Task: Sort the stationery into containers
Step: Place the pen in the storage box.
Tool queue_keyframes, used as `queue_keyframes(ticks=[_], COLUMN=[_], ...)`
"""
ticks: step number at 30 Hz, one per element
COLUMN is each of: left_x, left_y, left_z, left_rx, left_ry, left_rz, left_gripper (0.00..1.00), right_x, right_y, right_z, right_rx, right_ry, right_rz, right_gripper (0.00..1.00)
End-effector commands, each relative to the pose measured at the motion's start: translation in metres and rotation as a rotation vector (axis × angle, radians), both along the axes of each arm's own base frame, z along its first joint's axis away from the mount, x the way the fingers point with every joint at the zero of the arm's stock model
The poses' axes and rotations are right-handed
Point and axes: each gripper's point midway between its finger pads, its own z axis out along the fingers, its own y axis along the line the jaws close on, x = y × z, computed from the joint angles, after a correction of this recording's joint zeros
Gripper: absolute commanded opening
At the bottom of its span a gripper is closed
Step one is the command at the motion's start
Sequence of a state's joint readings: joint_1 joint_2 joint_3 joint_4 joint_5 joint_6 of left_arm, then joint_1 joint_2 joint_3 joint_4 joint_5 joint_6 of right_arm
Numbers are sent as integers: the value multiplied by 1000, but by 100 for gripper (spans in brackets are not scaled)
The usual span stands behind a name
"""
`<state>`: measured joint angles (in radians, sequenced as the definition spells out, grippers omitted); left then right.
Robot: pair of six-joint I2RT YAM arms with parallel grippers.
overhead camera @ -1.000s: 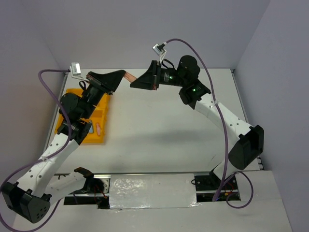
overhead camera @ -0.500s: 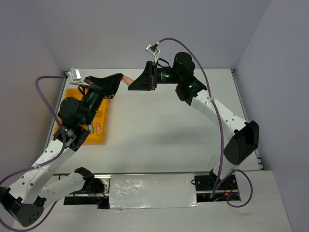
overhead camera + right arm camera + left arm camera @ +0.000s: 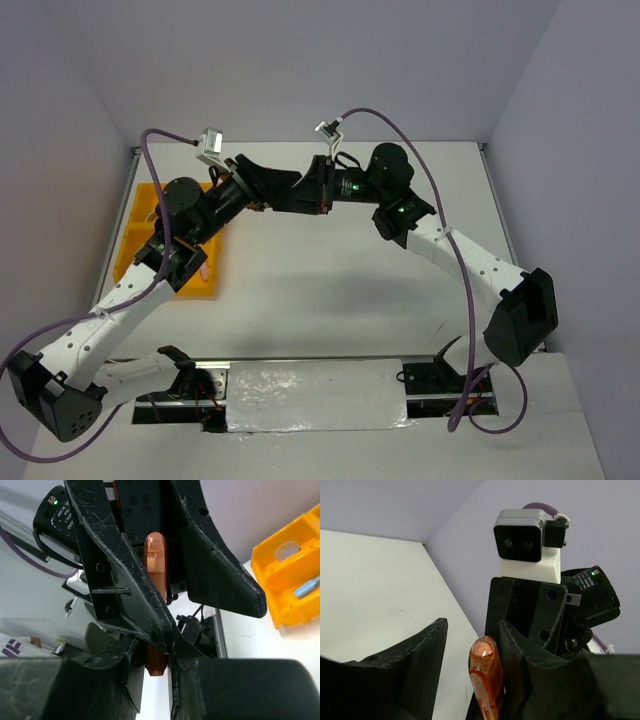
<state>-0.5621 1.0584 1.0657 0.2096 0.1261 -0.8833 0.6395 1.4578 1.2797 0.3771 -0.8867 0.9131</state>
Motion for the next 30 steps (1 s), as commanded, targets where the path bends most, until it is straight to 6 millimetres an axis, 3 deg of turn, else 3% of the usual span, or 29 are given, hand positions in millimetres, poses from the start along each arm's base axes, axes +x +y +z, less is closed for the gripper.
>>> queue_keyframes(ticks=[1, 2, 4, 5, 6, 9, 11, 13, 15, 16, 17, 18, 19, 22, 23, 25, 26, 30], left_x=[-23, -26, -26, -28, -29, -26, -21, -8, 2, 13, 17, 21, 31, 38, 39, 45, 44, 20], left_y=[-17, -16, -13, -10, -8, -1, 7, 23, 40, 58, 68, 78, 98, 136, 158, 184, 207, 255], left_z=[-19, -18, -22, -20, -20, -23, -27, -25, -52, -52, -69, -74, -80, -107, -135, -166, -180, -240], left_rx=[0, -15, -31, -47, -53, -48, -7, 28, 119, 143, 188, 211, 250, 392, 483, 638, 725, 951], left_ry=[49, 53, 54, 56, 56, 63, 76, 89, 188, 198, 261, 280, 298, 383, 487, 586, 646, 874], left_rz=[-167, -174, -178, -176, -177, -150, -106, -10, 74, 151, 184, 219, 289, 400, 483, 561, 656, 760], left_gripper=[59, 58, 45, 38, 23, 0, 0, 0, 0, 0, 0, 0, 0, 0, 0, 0, 0, 0], right_x=[-16, -17, -18, -18, -17, -16, -14, -9, 2, 6, 15, 22, 25, 41, 47, 47, 49, 41], right_y=[-11, -12, -14, -14, -14, -13, -15, -15, -19, -21, -27, -31, -36, -60, -71, -85, -91, -106], right_z=[47, 47, 48, 48, 47, 41, 37, 24, 5, -5, -15, -35, -46, -85, -101, -109, -111, -114], right_rx=[146, 148, 157, 155, 152, 138, 132, 110, 81, 55, 34, 2, -27, -101, -130, -174, -192, -274], right_ry=[-133, -129, -128, -127, -128, -121, -121, -93, -59, -35, -19, -2, 21, 63, 86, 67, 56, -3], right_rz=[-26, -23, -16, -17, -19, -24, -28, -39, -79, -99, -130, -162, -185, -282, -320, -365, -384, -416], right_gripper=[0, 0, 0, 0, 0, 0, 0, 27, 60, 66, 68, 76, 76, 77, 77, 77, 77, 77])
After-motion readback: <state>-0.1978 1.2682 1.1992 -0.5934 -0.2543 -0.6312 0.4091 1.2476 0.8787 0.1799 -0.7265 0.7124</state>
